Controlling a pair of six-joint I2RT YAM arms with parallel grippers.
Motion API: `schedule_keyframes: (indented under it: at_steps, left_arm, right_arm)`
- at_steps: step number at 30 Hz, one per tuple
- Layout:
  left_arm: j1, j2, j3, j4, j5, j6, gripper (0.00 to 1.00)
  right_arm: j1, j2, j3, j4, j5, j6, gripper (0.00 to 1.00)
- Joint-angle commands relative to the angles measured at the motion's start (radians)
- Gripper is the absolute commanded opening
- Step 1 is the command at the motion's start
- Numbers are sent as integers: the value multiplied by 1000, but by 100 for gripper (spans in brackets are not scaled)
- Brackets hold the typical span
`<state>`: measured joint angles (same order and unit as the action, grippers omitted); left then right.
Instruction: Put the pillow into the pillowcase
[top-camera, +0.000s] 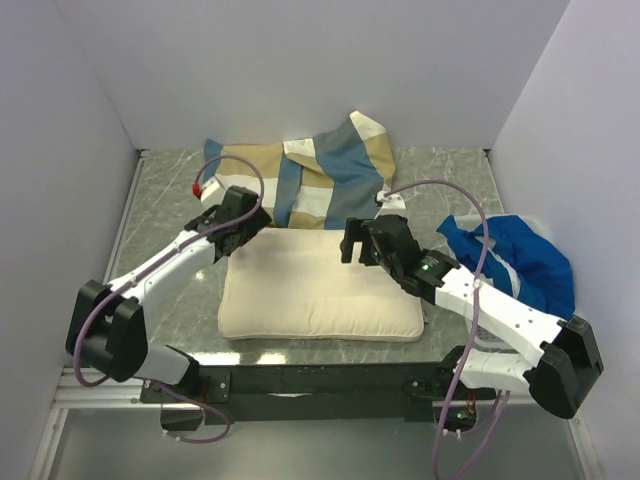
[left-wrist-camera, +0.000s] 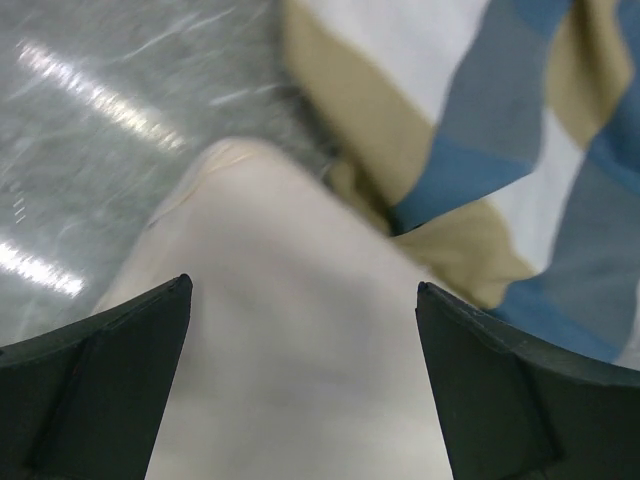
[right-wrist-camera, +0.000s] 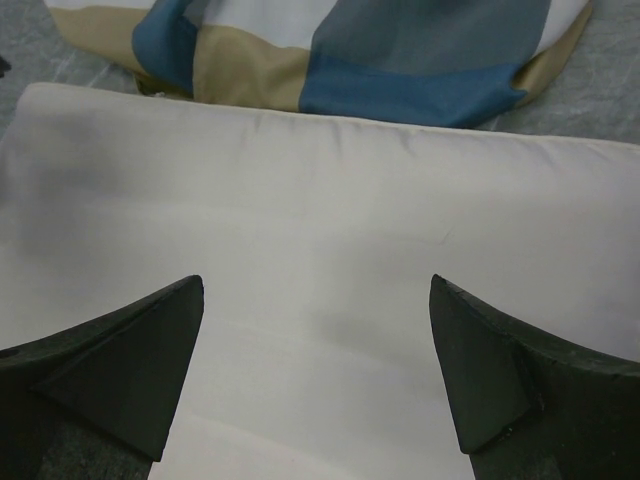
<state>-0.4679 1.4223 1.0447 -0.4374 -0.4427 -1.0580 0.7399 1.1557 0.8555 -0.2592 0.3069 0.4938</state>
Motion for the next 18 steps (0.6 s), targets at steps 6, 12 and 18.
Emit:
schedule_keyframes:
  at_steps: [6,12,18]
  left_arm:
    - [-2,-391,-304,-6,-7,53,99]
    - [-107,-400,-330,26,-5,90,99]
    - [-256,-168,-266,-46,-172,-45,99]
  right_arm:
    - [-120,-54,-88,-64,107,11,100]
    - [-319,-117,-211,-12,-67,45,100]
    - [-329,-54,-262,24,-75,75,100]
